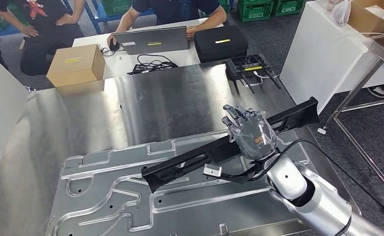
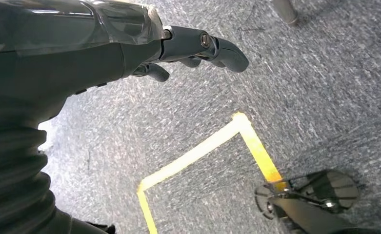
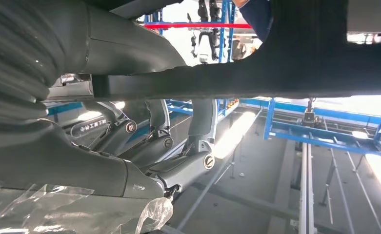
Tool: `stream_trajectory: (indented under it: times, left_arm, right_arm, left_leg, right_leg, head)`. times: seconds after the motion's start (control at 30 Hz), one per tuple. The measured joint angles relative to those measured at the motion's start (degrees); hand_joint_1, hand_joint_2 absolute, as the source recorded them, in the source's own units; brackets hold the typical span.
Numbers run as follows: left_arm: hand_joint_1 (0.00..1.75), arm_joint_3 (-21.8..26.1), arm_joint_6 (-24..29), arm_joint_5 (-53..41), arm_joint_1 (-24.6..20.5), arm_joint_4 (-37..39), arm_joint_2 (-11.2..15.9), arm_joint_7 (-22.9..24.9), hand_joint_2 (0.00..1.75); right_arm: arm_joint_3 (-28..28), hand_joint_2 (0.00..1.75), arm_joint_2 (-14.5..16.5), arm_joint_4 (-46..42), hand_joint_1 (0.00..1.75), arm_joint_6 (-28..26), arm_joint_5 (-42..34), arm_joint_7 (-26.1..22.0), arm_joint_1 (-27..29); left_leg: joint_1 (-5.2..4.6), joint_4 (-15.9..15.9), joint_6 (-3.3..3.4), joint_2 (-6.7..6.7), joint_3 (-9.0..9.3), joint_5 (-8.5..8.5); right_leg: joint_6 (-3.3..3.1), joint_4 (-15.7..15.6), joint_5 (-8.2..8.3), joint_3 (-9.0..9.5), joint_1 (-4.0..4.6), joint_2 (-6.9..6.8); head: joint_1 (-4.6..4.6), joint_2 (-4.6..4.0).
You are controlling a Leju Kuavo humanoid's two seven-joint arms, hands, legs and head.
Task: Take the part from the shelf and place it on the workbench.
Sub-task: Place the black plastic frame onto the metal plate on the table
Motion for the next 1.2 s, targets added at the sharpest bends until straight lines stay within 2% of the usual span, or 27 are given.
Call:
stream_trajectory:
  times: [0.03,0.07,0.1,0.13,0.2,0.23,0.27,0.3,0.4,0.47,0.53,0.57,0.6,0.63,0.7,0.73,0.77,0.8,0.83,0.9,0.93,0.97,1.03,1.07,1.1,1.13,1.2]
  left_arm:
    - [0.00,-0.01,-0.10,-0.11,0.06,0.00,0.00,0.25,1.75]
    - [0.00,-0.02,-0.15,-0.20,0.15,0.00,-0.01,0.45,1.75]
    - [0.00,-0.03,-0.16,-0.25,0.23,0.00,-0.01,0.58,1.75]
    - [0.00,-0.04,-0.15,-0.27,0.29,0.00,0.02,0.66,1.75]
    - [0.00,-0.04,-0.17,-0.44,0.26,0.01,0.44,0.76,1.75]
    - [0.00,-0.05,-0.21,-0.52,0.21,0.01,0.70,0.79,1.75]
    - [0.00,-0.06,-0.20,-0.57,0.14,0.01,1.05,0.79,1.75]
    - [0.00,-0.07,-0.14,-0.57,0.08,0.01,1.35,0.77,1.75]
    - [0.00,-0.08,0.21,-0.56,0.08,0.02,1.89,0.49,1.75]
    - [0.00,-0.09,0.30,-0.60,0.05,0.01,2.12,0.33,1.75]
    - [0.00,-0.09,0.31,-0.69,0.01,0.00,2.33,0.34,1.75]
    - [0.00,-0.09,0.31,-0.76,0.02,0.00,2.40,0.38,1.75]
    - [0.00,-0.10,0.32,-0.84,0.05,0.00,2.44,0.43,1.75]
    - [0.00,-0.11,0.35,-0.91,0.08,0.00,2.46,0.48,1.75]
    - [0.00,-0.13,0.62,-1.07,0.08,0.01,2.76,0.98,1.75]
    - [0.00,-0.14,0.79,-1.17,0.02,-0.01,3.06,1.49,1.75]
    - [0.00,-0.14,0.98,-1.26,-0.04,-0.02,3.42,2.08,1.75]
    - [0.00,-0.15,1.10,-1.27,-0.08,-0.03,3.82,2.59,1.75]
    - [0.00,-0.15,1.20,-1.16,-0.08,-0.04,4.05,2.98,1.75]
    - [0.00,-0.16,1.28,-0.87,0.04,-0.05,4.57,3.31,1.75]
    - [0.00,-0.17,1.26,-0.85,0.04,-0.05,4.76,3.39,1.75]
    - [0.00,-0.17,1.16,-0.95,0.00,-0.06,4.89,3.39,1.75]
    - [0.00,-0.17,0.83,-1.28,-0.07,-0.07,4.92,3.39,1.75]
    - [0.00,-0.19,0.64,-1.43,-0.05,-0.08,4.92,3.39,1.75]
    - [0.00,-0.20,0.49,-1.53,-0.02,-0.09,4.93,3.40,1.75]
    - [0.00,-0.22,0.38,-1.62,0.00,-0.10,4.96,3.40,1.75]
    - [0.00,-0.25,0.32,-1.64,-0.06,-0.11,5.20,3.41,1.75]
  right_arm:
    - [0.02,1.75,0.00,0.10,1.75,0.11,0.11,-0.06,0.17]
    - [0.04,1.75,0.00,0.17,1.75,0.26,0.22,-0.07,0.43]
    - [0.06,1.75,0.00,0.21,1.75,0.38,0.31,-0.07,0.68]
    - [0.06,1.75,0.00,0.22,1.75,0.49,0.40,-0.06,0.86]
    - [-0.05,1.75,-0.01,0.22,1.75,0.58,0.69,0.04,1.01]
    - [-0.13,1.75,-0.02,0.22,1.75,0.59,0.84,0.11,1.02]
    - [-0.20,1.75,-0.05,0.22,1.75,0.57,1.00,0.20,1.13]
    - [-0.24,1.75,-0.07,0.22,1.75,0.56,1.16,0.24,1.31]
    - [-0.30,1.75,-0.11,0.21,1.75,0.49,1.55,0.24,1.87]
    - [-0.36,1.75,-0.13,0.21,1.75,0.39,1.69,0.29,2.09]
    - [-0.40,0.87,-0.14,0.21,0.87,0.28,1.93,0.38,2.76]
    - [-0.42,0.44,-0.15,0.21,0.44,0.26,2.03,0.43,3.32]
    - [-0.43,0.00,-0.15,0.21,0.00,0.23,2.13,0.45,3.87]
    - [-0.43,0.00,-0.16,0.21,0.00,0.22,2.18,0.46,4.32]
    - [-0.54,0.00,-0.17,0.20,0.00,0.15,2.38,0.49,4.88]
    - [-0.67,0.00,-0.16,0.19,0.00,0.07,2.48,0.49,5.12]
    - [-0.87,0.00,-0.16,0.19,0.00,-0.06,2.56,0.47,5.40]
    - [-1.07,0.00,-0.15,0.19,0.00,-0.19,2.62,0.46,5.72]
    - [-1.21,0.00,-0.14,0.19,0.00,-0.30,2.61,0.44,5.97]
    - [-1.39,0.00,-0.13,0.20,0.00,-0.43,2.56,0.45,6.34]
    - [-1.51,0.00,-0.09,0.20,0.00,-0.50,2.39,0.40,6.45]
    - [-1.67,0.00,-0.04,0.20,0.00,-0.59,2.05,0.27,6.57]
    - [-1.92,0.00,0.12,0.20,0.00,-0.61,0.64,-0.36,6.99]
    - [-1.95,0.00,0.22,0.20,0.00,-0.39,-0.28,-0.81,7.34]
    - [-1.95,0.00,0.34,0.20,0.00,-0.03,-1.21,-1.24,7.72]
    - [-1.94,0.00,0.50,0.16,0.00,0.49,-2.14,-1.60,8.02]
    - [-1.93,0.00,0.88,0.04,0.00,1.93,-4.21,-2.11,8.23]
  left_leg:
    - [0.10,3.64,-0.14,0.01,-2.01,-1.19]
    - [0.12,5.80,-0.09,0.03,-3.37,-1.53]
    - [0.05,5.85,0.14,0.04,-3.76,-0.85]
    - [-0.13,3.56,0.64,0.04,-3.00,0.81]
    - [-0.92,-4.60,2.50,0.07,0.48,4.92]
    - [-1.33,-8.06,3.31,0.29,2.02,6.37]
    - [-1.73,-10.12,3.79,0.50,2.96,7.09]
    - [-1.99,-10.91,3.92,0.70,3.34,7.20]
    - [-1.79,-12.31,3.37,0.87,4.18,7.80]
    - [-1.26,-13.22,3.14,0.90,4.84,8.23]
    - [-1.00,-13.29,3.23,0.87,4.97,8.24]
    - [-0.81,-13.28,3.19,0.84,4.99,8.22]
    - [-0.57,-13.24,3.08,0.80,5.01,8.17]
    - [-0.26,-13.11,2.85,0.74,5.07,8.06]
    - [0.33,-12.29,1.87,0.63,5.00,7.43]
    - [0.47,-11.51,1.30,0.57,4.76,6.88]
    - [0.46,-10.90,0.86,0.53,4.52,6.44]
    - [0.37,-10.52,0.62,0.48,4.33,6.14]
    - [0.37,-10.37,0.58,0.44,4.27,6.03]
    - [0.55,-9.77,0.44,0.42,4.18,5.59]
    - [0.64,-8.25,0.21,0.45,3.58,4.65]
    - [0.71,-5.51,-0.09,0.47,2.42,3.13]
    - [0.70,2.32,-0.46,0.49,-1.30,-0.43]
    - [0.66,5.69,-0.41,0.48,-3.04,-1.51]
    - [0.54,7.29,-0.12,0.48,-4.03,-1.60]
    - [0.34,6.70,0.36,0.46,-3.99,-0.69]
    - [-0.51,-0.50,2.11,0.42,-0.87,3.29]
  right_leg:
    - [-0.11,0.00,-0.08,0.03,0.08,-0.04]
    - [-0.18,0.00,-0.14,0.09,0.20,-0.07]
    - [-0.26,0.00,-0.21,0.18,0.38,-0.07]
    - [-0.33,-0.01,-0.28,0.35,0.64,-0.06]
    - [-0.46,-0.10,-0.43,0.76,1.09,-0.04]
    - [-0.49,-0.19,-0.49,0.92,1.24,-0.01]
    - [-0.47,-0.27,-0.55,1.01,1.23,0.04]
    - [-0.39,-0.36,-0.57,1.05,1.15,0.05]
    - [0.15,0.13,-1.10,1.04,1.05,-0.01]
    - [0.61,4.15,-3.57,-0.62,1.18,-0.05]
    - [1.05,11.79,-7.14,-4.29,1.02,-0.07]
    - [1.30,14.81,-8.08,-5.86,0.85,-0.08]
    - [1.60,15.88,-7.90,-6.52,0.63,-0.10]
    - [1.95,14.50,-6.62,-5.96,0.37,-0.12]
    - [3.02,6.81,-2.87,-2.19,-0.34,-0.20]
    - [3.12,3.47,-1.64,-0.54,-0.60,-0.04]
    - [2.93,1.43,-1.10,0.47,-0.74,0.10]
    - [2.49,0.86,-1.19,0.71,-0.74,0.27]
    - [1.78,0.91,-1.15,0.62,-0.69,0.40]
    - [1.04,0.96,-1.13,0.57,-0.66,0.36]
    - [0.77,0.94,-1.09,0.56,-0.66,0.33]
    - [0.59,0.91,-1.06,0.57,-0.65,0.28]
    - [0.47,0.90,-1.05,0.57,-0.45,0.18]
    - [0.43,0.90,-1.09,0.57,-0.27,0.16]
    - [0.38,0.90,-1.12,0.59,-0.04,0.16]
    - [0.32,0.89,-1.16,0.65,0.23,0.18]
    - [0.18,0.77,-1.22,0.90,0.63,0.23]
  head:
    - [-0.01,0.00]
    - [0.00,0.00]
    - [-0.01,0.00]
    - [0.00,0.00]
    - [0.02,0.00]
    - [0.04,0.00]
    - [0.06,0.00]
    - [0.06,0.00]
    - [0.03,0.01]
    - [0.06,0.01]
    - [0.07,0.01]
    - [0.07,0.01]
    - [0.07,0.00]
    - [0.08,0.00]
    - [0.09,0.00]
    - [0.08,0.00]
    - [0.06,0.00]
    - [0.05,0.00]
    - [0.02,0.00]
    - [0.01,0.01]
    - [0.01,0.01]
    - [0.01,0.01]
    - [0.01,0.00]
    - [0.00,0.00]
    - [0.00,0.00]
    - [0.01,0.00]
    - [0.01,0.00]
